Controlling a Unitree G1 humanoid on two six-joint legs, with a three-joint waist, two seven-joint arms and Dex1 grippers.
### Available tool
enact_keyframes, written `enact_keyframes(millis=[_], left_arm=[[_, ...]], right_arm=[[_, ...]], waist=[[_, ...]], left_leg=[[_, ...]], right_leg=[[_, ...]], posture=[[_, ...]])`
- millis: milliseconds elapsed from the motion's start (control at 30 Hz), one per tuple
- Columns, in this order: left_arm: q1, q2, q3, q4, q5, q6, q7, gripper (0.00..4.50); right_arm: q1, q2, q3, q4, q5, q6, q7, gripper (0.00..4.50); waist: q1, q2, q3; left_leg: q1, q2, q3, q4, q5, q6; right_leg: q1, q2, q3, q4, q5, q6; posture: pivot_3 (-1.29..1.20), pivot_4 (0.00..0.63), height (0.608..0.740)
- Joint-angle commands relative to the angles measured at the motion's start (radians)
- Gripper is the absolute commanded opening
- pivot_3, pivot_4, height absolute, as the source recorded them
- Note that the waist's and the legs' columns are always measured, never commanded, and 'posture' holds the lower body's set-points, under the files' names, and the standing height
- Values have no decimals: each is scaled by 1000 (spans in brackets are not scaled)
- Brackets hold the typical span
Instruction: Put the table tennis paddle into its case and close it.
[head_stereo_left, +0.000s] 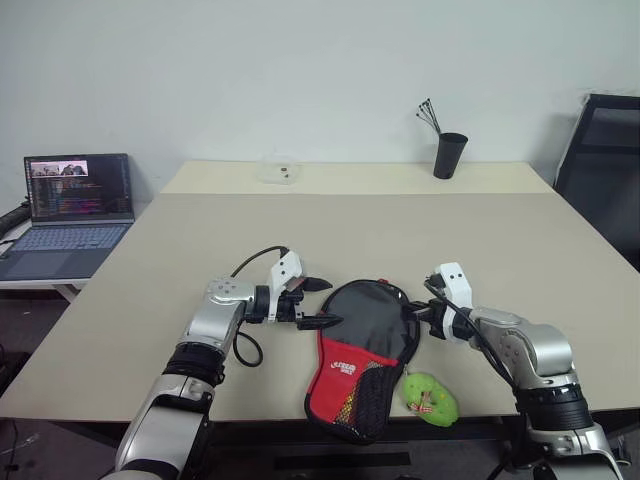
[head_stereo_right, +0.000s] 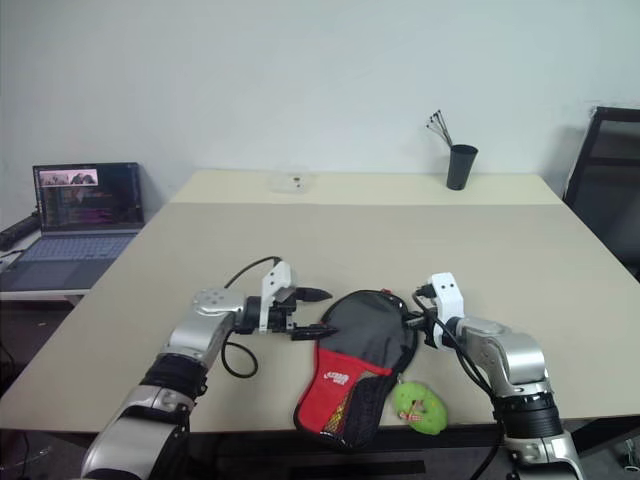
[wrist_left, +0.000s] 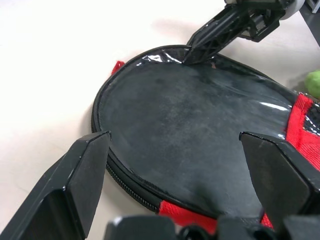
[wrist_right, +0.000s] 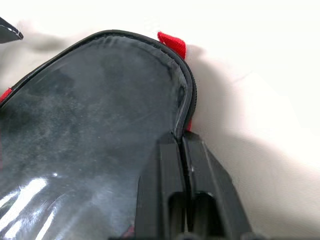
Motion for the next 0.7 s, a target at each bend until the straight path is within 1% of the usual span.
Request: enact_keyframes(millis=[33,367,467,700], left_arm=[[16,18,6,-70,-27,6,4,4500],[87,33,8,-163,-63,40,6,4500],[99,33,4,-179,-65,46,15,4500],[112,35,-4,-190,-63,46,28,4500]], right_arm=[[-74,-17,26,49,-25,-47,26,38],[-292,-40,161,302,-117,-208,195,38],[-376,-26,194,423,-162,-293,232,38],[-496,5,210,642,-227,-430,283,38]], waist=[[-3,1,0],[-12,1,1],[-17,1,2],[-19,2,3]], left_leg=[[0,0,0,0,0,0],[1,0,1,-1,2,3],[1,0,1,-1,2,3],[1,0,1,-1,2,3]], right_leg=[[0,0,0,0,0,0],[0,0,0,1,1,-2],[0,0,0,1,1,-2],[0,0,0,1,1,-2]], posture=[[0,150,740],[0,150,740],[0,150,740],[0,150,740]])
